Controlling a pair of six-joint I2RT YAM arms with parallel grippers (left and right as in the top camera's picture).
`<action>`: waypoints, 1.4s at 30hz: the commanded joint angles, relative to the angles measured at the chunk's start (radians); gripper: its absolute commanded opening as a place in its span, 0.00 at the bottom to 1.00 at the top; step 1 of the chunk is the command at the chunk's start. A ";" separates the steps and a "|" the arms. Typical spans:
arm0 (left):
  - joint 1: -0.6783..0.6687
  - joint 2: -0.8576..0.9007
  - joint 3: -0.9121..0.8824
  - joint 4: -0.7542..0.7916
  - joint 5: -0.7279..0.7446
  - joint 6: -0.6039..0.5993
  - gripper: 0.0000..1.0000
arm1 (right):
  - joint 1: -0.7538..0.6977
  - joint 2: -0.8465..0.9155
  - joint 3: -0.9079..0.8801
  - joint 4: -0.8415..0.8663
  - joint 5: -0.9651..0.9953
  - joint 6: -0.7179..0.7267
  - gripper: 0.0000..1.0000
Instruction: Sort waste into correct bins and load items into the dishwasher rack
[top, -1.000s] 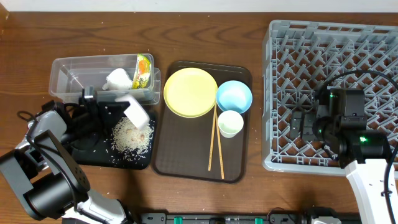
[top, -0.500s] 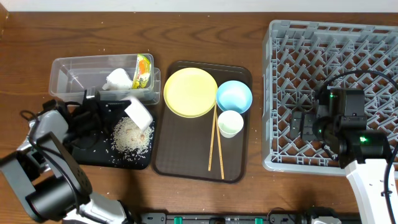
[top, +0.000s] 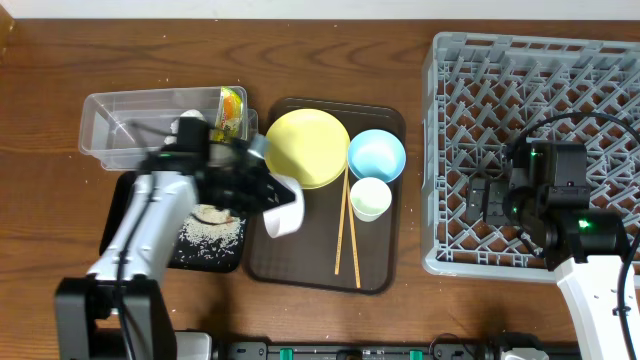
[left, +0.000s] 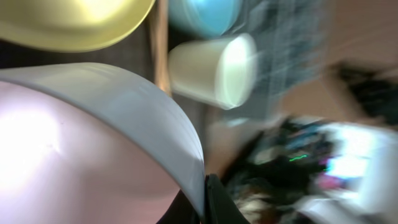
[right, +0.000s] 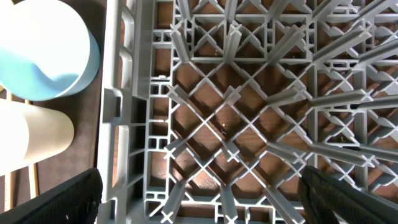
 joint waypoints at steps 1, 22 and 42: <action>-0.132 -0.003 -0.002 0.027 -0.350 -0.005 0.07 | 0.009 -0.010 0.020 0.003 0.003 -0.009 0.99; -0.343 -0.060 0.032 0.100 -0.600 -0.091 0.48 | 0.009 -0.010 0.020 0.025 0.003 -0.009 0.99; 0.484 -0.339 -0.005 -0.442 -0.754 -0.546 0.06 | 0.009 -0.010 0.020 0.029 0.002 -0.009 0.99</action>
